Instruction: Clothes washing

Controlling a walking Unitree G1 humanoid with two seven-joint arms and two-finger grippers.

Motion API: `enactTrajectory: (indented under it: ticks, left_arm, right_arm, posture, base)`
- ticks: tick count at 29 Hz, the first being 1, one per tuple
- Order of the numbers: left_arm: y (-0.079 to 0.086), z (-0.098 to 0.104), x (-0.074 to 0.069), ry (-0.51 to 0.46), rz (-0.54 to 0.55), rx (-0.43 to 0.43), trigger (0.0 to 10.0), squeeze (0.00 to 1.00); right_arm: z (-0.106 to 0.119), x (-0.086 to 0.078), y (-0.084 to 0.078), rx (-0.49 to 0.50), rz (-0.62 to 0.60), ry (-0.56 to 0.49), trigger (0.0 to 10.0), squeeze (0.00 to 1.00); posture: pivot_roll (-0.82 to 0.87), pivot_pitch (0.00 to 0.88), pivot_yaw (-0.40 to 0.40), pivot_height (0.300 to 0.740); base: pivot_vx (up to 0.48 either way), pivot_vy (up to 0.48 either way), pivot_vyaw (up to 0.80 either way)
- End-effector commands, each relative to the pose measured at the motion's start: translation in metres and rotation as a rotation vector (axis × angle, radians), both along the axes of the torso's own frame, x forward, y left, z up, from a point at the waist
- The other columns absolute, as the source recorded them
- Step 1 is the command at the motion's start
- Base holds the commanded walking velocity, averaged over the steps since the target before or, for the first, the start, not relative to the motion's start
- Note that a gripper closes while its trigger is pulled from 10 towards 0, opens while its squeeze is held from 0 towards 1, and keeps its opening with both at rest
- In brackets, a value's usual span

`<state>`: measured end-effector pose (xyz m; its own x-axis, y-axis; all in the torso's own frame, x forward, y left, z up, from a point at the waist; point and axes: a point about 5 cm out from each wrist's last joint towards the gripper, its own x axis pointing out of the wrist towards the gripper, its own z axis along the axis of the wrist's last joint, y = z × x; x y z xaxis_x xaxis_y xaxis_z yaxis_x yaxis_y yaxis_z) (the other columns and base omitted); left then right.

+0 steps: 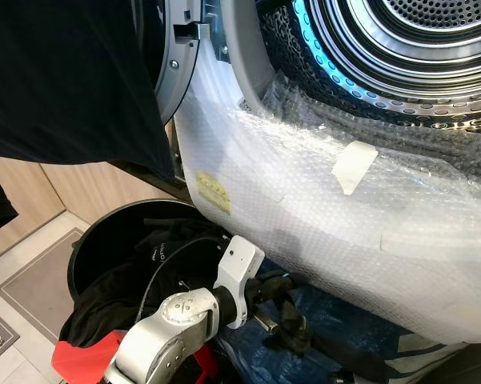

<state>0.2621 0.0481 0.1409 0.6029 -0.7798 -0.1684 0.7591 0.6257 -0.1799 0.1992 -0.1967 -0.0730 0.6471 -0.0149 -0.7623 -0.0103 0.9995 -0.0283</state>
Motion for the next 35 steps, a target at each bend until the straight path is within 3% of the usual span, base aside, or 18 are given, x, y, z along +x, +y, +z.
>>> enactTrajectory:
  ticks: [1, 3, 5, 11, 20, 23, 24, 25, 29, 35]
  left_arm:
    - [-0.001, -0.001, 0.0, -0.013, 0.002, 0.0, 10.0, 0.0]
    - [-0.002, 0.002, 0.0, -0.031, 0.004, -0.015, 10.0, 0.0]
    - [-0.002, -0.001, 0.002, -0.052, 0.008, 0.022, 10.0, 0.0]
    - [-0.001, -0.001, 0.005, -0.041, 0.049, 0.013, 10.0, 0.0]
    - [-0.002, 0.001, 0.003, -0.048, 0.033, -0.01, 10.0, 0.0]
    - [-0.002, 0.001, -0.002, -0.052, 0.001, -0.016, 10.0, 0.0]
    - [-0.001, 0.0, -0.004, -0.047, -0.011, -0.018, 10.0, 0.0]
    - [-0.001, 0.0, -0.004, -0.047, -0.011, -0.018, 10.0, 0.0]
    - [0.004, -0.01, -0.01, -0.033, -0.059, 0.03, 10.0, 0.0]
    - [0.007, -0.012, -0.011, -0.021, -0.073, 0.036, 10.0, 0.0]
  right_arm:
    - [0.001, 0.001, 0.001, 0.017, -0.009, -0.011, 10.0, 0.0]
    - [0.001, 0.003, 0.005, 0.021, 0.011, -0.015, 10.0, 0.0]
    - [0.002, 0.006, 0.009, 0.029, 0.029, -0.022, 10.0, 0.0]
    - [0.004, 0.008, 0.01, 0.036, 0.033, -0.032, 10.0, 0.0]
    - [0.009, 0.016, 0.011, 0.06, 0.058, -0.072, 10.0, 0.0]
    - [0.021, 0.03, 0.019, 0.162, 0.177, -0.162, 10.0, 0.0]
    - [0.024, 0.031, 0.022, 0.209, 0.255, -0.177, 10.0, 0.0]
    - [0.024, 0.031, 0.022, 0.209, 0.255, -0.177, 10.0, 0.0]
    - [0.034, 0.024, 0.018, 0.321, 0.572, -0.19, 10.0, 0.0]
    - [0.045, 0.015, 0.004, 0.348, 0.746, -0.19, 10.0, 0.0]
  posture:
    - [0.11, 0.115, -0.07, 0.74]
    - [0.11, 0.112, -0.072, 0.74]
    - [0.11, 0.109, -0.074, 0.74]
    - [0.11, 0.108, -0.076, 0.74]
    - [0.11, 0.112, -0.08, 0.74]
    - [0.11, 0.119, -0.081, 0.74]
    - [0.11, 0.118, -0.082, 0.74]
    - [0.11, 0.118, -0.082, 0.74]
    - [0.1, 0.121, -0.083, 0.74]
    - [0.09, 0.123, -0.085, 0.74]
  base:
    - [0.0, 0.0, 0.0]
    - [0.0, 0.0, 0.0]
    - [0.0, 0.0, 0.0]
    - [0.0, -0.32, 0.0]
    - [0.0, 0.0, 0.0]
    - [0.0, 0.0, 0.0]
    - [0.0, 0.0, 0.0]
    - [0.0, 0.0, 0.0]
    - [0.0, 0.0, 0.0]
    - [0.0, 0.0, 0.0]
